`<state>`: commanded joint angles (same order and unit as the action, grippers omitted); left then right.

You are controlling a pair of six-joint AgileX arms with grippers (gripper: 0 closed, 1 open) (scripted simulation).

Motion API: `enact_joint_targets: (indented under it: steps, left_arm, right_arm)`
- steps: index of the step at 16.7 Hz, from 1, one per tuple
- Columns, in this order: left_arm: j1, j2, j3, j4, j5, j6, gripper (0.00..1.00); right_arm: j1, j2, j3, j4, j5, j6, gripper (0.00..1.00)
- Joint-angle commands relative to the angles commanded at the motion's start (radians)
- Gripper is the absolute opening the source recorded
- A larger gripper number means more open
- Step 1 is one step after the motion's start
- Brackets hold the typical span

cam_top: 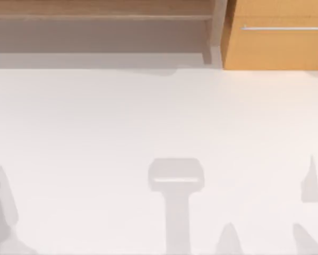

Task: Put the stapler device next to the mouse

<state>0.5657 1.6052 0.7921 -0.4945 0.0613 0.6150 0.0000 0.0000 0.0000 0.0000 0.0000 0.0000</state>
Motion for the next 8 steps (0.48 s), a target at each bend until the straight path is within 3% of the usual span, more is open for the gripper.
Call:
enact_joint_targets:
  steps: [4,8]
  left_arm:
    - [0.000,0.000,0.000,0.000,0.000,0.000,0.98]
    - [0.000,0.000,0.000,0.000,0.000,0.000,1.00]
  right_arm:
    - [0.000,0.000,0.000,0.000,0.000,0.000,1.00]
    - [0.000,0.000,0.000,0.000,0.000,0.000,1.00]
